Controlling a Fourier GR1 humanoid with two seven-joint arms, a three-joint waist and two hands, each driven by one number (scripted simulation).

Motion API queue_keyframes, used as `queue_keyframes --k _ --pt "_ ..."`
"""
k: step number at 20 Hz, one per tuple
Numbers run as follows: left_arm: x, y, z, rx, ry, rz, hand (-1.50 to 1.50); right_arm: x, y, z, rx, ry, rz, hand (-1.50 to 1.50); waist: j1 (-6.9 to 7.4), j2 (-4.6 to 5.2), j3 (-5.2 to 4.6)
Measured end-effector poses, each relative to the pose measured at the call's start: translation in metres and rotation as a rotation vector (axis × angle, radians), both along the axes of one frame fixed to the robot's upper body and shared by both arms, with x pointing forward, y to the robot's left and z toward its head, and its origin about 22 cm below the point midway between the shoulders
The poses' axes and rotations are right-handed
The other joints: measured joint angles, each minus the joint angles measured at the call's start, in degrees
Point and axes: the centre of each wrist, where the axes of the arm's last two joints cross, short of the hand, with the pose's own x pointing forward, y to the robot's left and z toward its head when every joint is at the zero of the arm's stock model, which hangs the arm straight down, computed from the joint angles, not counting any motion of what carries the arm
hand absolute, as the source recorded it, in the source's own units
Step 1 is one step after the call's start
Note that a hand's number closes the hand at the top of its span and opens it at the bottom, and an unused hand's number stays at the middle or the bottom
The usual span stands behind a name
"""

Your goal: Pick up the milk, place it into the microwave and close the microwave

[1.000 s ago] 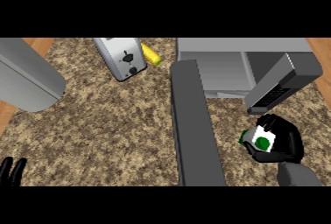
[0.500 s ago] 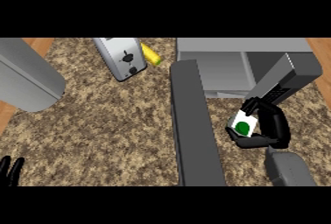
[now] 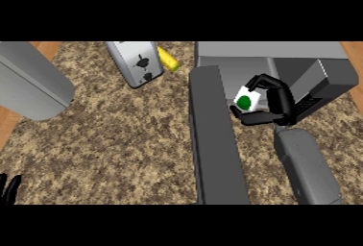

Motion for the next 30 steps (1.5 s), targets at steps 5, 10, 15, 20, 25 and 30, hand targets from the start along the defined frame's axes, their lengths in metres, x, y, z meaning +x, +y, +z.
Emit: queue_keyframes --k 5,10,15,20,25,30 --pt "0.006 0.005 -0.003 -0.003 -0.007 -0.012 -1.50 0.034 0.013 0.010 -0.017 0.015 -0.005 1.50 0.55 0.27 0.03" --pt "0.013 0.004 -0.001 0.001 -0.011 -0.033 -1.50 0.056 0.017 0.016 -0.046 0.011 -0.014 1.50 1.37 0.67 0.07" --pt "0.021 0.001 -0.002 0.003 -0.030 -0.060 -1.50 0.068 0.018 0.024 -0.089 -0.011 -0.052 1.50 2.77 1.35 0.12" --pt "0.026 -0.002 0.002 0.002 -0.038 -0.090 -1.50 0.078 0.013 0.039 -0.157 -0.040 -0.103 1.50 4.06 1.96 0.15" --pt "0.033 -0.002 0.006 0.006 -0.050 -0.108 -1.50 0.084 0.013 0.049 -0.201 -0.044 -0.163 1.50 5.28 2.66 0.18" --pt "0.039 -0.001 0.007 0.026 -0.055 -0.116 -1.50 0.088 0.011 0.058 -0.183 -0.026 -0.307 1.50 6.39 3.32 0.19"
